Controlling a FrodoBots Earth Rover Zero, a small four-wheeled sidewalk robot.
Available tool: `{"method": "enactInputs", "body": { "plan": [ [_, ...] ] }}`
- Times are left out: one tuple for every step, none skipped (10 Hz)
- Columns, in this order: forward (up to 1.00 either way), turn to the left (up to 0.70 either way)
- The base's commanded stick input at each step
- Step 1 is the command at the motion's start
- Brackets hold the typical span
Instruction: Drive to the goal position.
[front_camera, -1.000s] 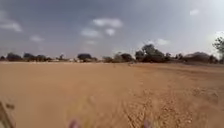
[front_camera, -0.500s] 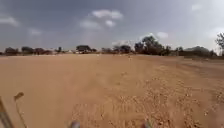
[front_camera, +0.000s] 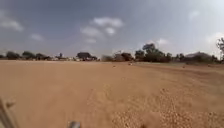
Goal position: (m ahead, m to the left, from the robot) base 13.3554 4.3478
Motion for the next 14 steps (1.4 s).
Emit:
{"method": "enactInputs", "body": {
  "plan": [
    [1.0, 0.0],
    [1.0, 0.0],
    [1.0, 0.0],
    [1.0, 0.0],
    [1.0, 0.0],
    [1.0, 0.0],
    [1.0, 0.0],
    [1.0, 0.0],
    [1.0, 0.0],
    [1.0, 0.0],
    [1.0, 0.0],
    [1.0, 0.0],
    [1.0, 0.0],
    [1.0, 0.0]
  ]
}}
